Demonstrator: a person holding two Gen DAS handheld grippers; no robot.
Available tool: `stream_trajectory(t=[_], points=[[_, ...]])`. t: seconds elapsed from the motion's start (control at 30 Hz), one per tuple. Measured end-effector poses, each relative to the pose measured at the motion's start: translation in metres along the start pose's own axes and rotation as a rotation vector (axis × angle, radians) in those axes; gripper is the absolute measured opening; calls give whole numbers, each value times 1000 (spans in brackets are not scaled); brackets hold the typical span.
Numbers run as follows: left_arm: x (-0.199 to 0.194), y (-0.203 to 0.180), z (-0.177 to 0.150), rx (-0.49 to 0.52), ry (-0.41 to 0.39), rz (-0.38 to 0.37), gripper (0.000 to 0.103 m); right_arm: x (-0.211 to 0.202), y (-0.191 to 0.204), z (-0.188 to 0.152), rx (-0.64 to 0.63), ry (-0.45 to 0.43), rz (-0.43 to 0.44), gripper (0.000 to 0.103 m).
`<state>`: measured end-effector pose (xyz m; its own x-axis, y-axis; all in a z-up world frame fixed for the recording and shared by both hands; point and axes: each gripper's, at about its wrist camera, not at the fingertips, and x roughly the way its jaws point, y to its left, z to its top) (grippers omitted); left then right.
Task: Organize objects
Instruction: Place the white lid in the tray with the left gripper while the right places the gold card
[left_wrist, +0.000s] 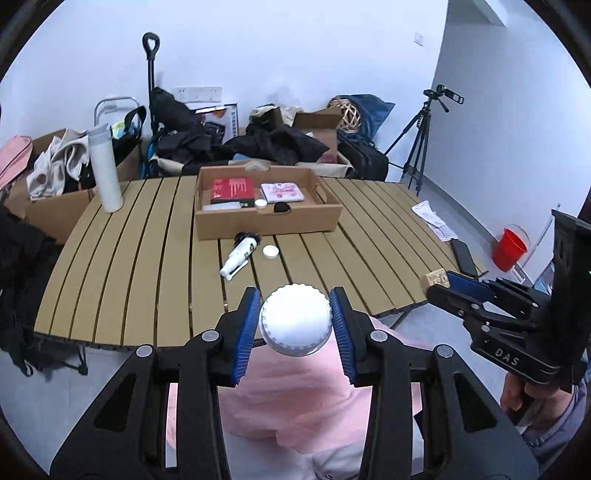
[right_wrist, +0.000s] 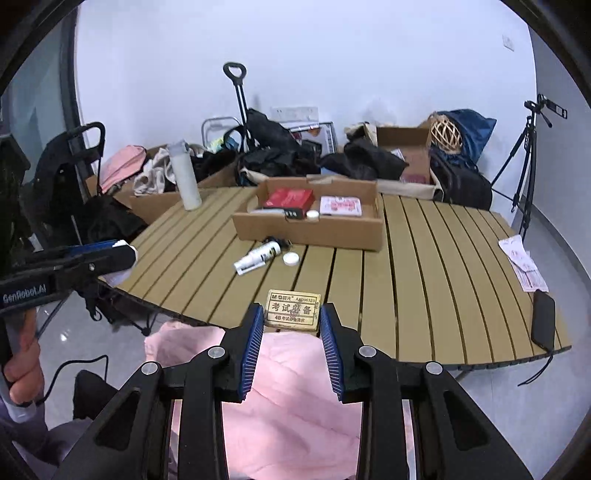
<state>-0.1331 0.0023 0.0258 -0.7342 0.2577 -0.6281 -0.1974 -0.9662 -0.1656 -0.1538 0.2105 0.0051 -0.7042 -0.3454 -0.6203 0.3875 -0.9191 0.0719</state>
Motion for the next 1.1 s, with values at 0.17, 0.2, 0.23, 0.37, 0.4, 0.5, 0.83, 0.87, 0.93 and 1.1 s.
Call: stream_trajectory(t=[0.17,0.2,0.23,0.37,0.4,0.5,0.83,0.87,0.93,1.1], points=[[15,4,-2,-15,30,-3,35,11,-6,-3,16,20,4,34],[20,7,-2,-21,40,-4,35,14,-8,-3,21,26,6,34],[27,10,0,-24,50,-7,35,19,-11,-3,30,35,13,34],[51,23,28,-4,66,-7,35,45,-25,8,41,65,10,34],[58,28,45,-5,63,-27,35,52,-30,15,43,71,5,34],[85,41,89,-10,57,-54,35,71,-46,43,54,50,14,34],[254,74,182,-58,244,-109,35,209,-107,157,72,138,20,34],[274,77,183,-51,276,-100,35,228,-113,165,76,163,19,34],[319,81,180,-24,351,-59,35,268,-122,174,72,215,3,34],[382,82,167,8,451,-56,35,347,-126,174,25,324,-53,34]])
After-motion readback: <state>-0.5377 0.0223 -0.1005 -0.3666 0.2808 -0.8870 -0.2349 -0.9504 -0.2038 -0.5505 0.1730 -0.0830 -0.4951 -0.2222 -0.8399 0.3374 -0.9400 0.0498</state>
